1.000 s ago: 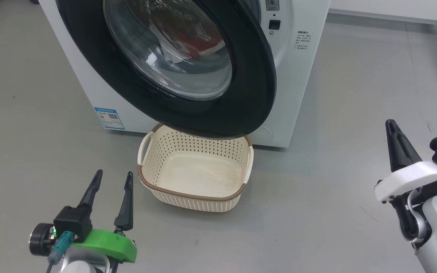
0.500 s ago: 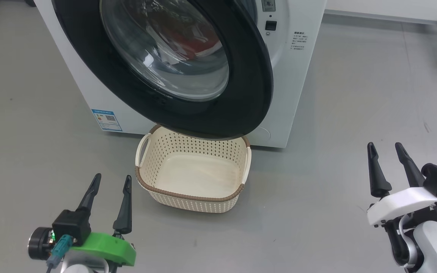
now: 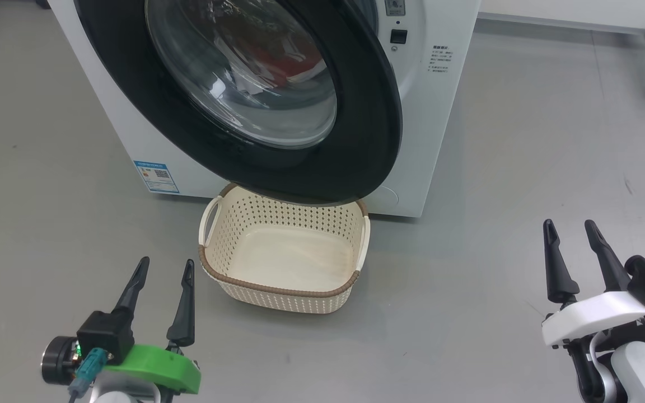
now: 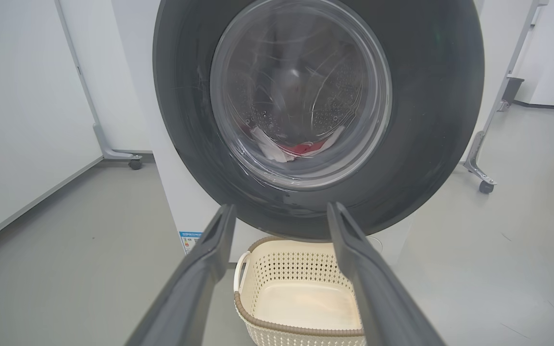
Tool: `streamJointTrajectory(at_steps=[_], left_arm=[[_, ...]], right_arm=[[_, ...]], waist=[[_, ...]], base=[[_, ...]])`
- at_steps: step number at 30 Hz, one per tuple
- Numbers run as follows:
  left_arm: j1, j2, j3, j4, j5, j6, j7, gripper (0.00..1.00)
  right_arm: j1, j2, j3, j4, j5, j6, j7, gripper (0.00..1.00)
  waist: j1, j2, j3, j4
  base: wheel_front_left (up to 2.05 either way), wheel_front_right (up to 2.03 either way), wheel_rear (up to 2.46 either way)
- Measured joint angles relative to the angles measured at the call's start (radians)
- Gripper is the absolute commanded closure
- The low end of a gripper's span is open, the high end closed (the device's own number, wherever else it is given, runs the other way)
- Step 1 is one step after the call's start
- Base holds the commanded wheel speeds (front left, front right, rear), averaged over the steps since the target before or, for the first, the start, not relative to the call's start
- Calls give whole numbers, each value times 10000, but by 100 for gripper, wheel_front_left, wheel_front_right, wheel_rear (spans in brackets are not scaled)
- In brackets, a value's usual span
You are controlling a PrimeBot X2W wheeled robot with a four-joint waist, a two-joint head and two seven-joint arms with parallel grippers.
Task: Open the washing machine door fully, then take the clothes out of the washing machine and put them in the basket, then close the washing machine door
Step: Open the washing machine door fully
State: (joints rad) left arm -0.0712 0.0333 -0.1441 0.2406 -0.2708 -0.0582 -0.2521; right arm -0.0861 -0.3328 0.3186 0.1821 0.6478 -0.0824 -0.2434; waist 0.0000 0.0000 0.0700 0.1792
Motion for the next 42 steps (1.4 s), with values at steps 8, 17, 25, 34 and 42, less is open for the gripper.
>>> streamJointTrajectory(at_steps=[8,17,25,34,42], left_arm=[[2,0,42,-69,105,0,0,0],[4,8,201,-265,178,-2,0,0],[-3,12,178,-305,178,-8,0,0],[-4,10,174,-293,178,-12,0,0],[-12,10,148,-303,178,-82,0,0]], right_arm=[[342,8,-165,-274,-100,-88,0,0],[443,98,-276,-587,-255,-176,-2,0],[505,98,-466,-844,-267,-257,-12,0],[551,98,-451,-901,-330,-259,-12,100],[552,715,-591,-1258,700,-69,54,100]], waist=[[0,0,1,-37],[0,0,138,-242],[0,0,293,-321],[0,0,364,-306],[0,0,469,-263]], base=[[0,0,0],[0,0,0],[0,0,0],[0,0,0],[0,0,0]])
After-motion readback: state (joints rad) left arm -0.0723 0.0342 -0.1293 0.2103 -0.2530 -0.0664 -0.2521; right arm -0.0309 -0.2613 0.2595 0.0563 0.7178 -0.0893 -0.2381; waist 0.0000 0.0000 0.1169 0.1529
